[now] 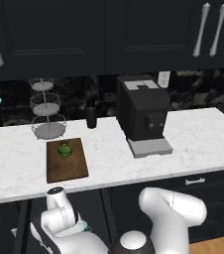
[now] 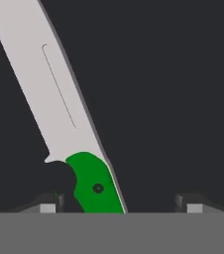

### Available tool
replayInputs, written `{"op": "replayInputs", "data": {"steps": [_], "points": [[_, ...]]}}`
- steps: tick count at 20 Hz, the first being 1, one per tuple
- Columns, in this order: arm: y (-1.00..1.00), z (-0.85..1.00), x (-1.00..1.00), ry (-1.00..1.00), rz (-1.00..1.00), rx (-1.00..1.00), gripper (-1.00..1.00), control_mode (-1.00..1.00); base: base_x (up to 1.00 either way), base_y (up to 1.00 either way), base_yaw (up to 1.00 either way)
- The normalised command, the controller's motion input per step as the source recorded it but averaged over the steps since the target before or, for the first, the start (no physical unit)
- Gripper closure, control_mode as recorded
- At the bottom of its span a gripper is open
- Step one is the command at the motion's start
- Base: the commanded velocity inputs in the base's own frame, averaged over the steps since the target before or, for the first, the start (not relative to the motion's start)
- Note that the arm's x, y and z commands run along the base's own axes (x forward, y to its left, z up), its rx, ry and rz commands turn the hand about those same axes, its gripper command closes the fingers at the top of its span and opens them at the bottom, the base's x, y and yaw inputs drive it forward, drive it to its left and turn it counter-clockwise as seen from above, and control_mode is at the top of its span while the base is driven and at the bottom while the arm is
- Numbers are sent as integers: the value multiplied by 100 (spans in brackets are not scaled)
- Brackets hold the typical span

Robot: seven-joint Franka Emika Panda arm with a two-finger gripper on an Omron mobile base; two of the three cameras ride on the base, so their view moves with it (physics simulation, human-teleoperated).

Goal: Place the appropriate cutting tool for cutting the avocado skin on the cutting board.

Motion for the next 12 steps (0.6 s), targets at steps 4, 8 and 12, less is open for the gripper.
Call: {"op": "replayInputs", "data": {"steps": [4, 8, 12], "points": [[0, -35, -15, 0, 1, 0, 100, -100, 0, 0, 0], [0, -33, -7, 0, 0, 0, 100, -100, 0, 0, 0], [0, -17, 0, 4, 1, 1, 100, -100, 0, 0, 0]]}}
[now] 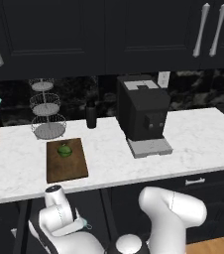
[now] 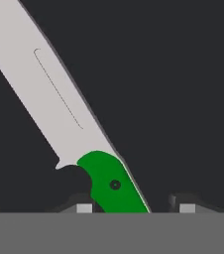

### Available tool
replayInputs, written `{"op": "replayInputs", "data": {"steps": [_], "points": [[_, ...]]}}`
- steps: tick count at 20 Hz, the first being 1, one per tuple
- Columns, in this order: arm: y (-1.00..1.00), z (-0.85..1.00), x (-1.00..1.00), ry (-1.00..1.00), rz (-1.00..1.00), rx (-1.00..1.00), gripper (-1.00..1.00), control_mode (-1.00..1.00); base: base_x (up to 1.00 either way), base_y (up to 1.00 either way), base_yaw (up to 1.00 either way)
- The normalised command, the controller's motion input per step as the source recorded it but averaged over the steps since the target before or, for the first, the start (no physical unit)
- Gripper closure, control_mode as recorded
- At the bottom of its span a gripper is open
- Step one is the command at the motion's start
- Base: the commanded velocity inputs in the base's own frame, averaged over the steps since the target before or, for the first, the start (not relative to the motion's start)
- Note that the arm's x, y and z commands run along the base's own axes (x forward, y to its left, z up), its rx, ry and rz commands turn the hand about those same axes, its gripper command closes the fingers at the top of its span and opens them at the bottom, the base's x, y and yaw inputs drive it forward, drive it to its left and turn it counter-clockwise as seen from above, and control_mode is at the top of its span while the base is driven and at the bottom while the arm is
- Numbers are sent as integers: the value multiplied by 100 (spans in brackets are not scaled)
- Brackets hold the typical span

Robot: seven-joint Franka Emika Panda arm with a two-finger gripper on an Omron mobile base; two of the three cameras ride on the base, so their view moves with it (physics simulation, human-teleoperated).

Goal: Place the appropriate cutting tool for cutting the avocado skin on the cutting board.

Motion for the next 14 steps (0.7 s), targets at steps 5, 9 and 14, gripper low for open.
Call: {"op": "replayInputs", "data": {"steps": [5, 9, 14], "points": [[-12, -8, 0, 4, 2, 4, 100, -100, 0, 0, 0], [-21, 0, -11, 0, 4, 3, 100, -100, 0, 0, 0], [-26, 21, -47, -1, 9, 0, 100, -100, 0, 0, 0]]}}
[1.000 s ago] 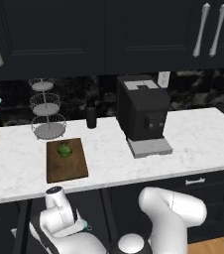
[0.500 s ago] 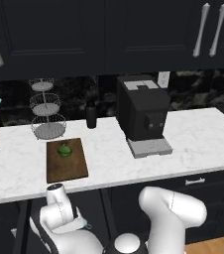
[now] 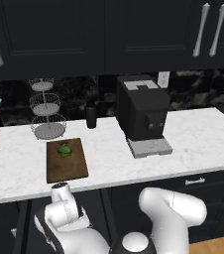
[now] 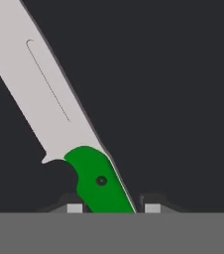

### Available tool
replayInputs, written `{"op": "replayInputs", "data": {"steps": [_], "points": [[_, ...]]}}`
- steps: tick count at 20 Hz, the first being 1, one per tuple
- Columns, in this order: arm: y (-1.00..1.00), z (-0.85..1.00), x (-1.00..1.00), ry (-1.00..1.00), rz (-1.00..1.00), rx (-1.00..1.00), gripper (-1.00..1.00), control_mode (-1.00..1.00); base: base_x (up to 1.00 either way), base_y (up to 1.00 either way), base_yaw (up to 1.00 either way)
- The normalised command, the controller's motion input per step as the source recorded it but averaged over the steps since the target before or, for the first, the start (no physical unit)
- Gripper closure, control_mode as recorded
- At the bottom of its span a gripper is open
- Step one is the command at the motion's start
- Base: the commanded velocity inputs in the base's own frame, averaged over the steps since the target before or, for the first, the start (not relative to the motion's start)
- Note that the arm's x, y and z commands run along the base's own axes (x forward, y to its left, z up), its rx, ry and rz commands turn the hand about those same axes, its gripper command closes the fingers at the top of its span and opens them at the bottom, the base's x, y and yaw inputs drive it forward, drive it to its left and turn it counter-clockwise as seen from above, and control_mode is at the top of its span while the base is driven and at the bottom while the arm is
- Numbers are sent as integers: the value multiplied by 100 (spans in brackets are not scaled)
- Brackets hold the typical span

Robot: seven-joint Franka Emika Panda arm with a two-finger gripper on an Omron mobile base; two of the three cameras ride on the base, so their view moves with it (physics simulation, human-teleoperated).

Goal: Place the appropriate cutting tool for cutting the avocado skin on the cutting board.

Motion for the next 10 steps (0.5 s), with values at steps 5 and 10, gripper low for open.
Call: {"op": "replayInputs", "data": {"steps": [5, 10], "points": [[-11, 87, -34, -2, 17, 0, 100, -100, 0, 0, 0], [0, 91, -36, -1, 22, 5, 100, -100, 0, 0, 0]]}}
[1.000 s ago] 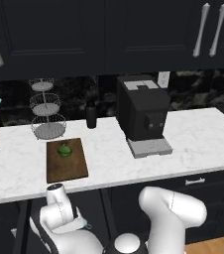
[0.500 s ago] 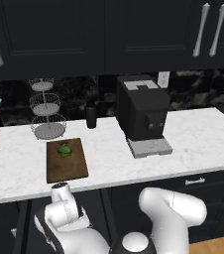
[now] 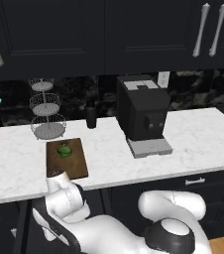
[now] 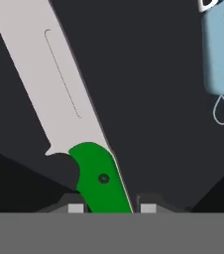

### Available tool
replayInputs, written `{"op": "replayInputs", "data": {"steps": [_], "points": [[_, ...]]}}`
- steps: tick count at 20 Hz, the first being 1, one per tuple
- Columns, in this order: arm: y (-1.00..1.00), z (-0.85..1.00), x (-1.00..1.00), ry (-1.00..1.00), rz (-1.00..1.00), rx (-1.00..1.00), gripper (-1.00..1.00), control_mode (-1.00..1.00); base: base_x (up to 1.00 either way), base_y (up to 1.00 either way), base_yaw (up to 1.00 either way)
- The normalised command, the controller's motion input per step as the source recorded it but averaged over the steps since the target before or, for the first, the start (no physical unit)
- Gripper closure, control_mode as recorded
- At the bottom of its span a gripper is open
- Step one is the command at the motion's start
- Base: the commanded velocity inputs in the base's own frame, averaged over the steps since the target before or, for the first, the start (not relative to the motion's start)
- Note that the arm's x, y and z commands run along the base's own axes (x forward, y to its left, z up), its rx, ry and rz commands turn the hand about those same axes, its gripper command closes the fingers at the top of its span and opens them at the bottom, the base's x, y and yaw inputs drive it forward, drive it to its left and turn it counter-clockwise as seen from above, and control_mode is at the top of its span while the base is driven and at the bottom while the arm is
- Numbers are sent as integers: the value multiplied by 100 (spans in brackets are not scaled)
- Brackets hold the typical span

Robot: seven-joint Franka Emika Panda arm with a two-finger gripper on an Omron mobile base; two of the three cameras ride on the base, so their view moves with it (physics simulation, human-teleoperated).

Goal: Place the appropriate cutting tool for cutting the avocado skin on the cutting board.

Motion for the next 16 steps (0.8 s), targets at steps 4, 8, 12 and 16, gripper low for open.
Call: {"op": "replayInputs", "data": {"steps": [4, 8, 12, 16], "points": [[0, 91, -66, 0, 18, 8, 100, -100, 0, 0, 0], [-4, 100, -38, 0, 12, 10, 100, -100, 0, 0, 0], [-3, 100, -14, 0, 10, 14, 100, -100, 0, 0, 0], [-4, 97, 1, 0, 13, 13, 100, -100, 0, 0, 0]]}}
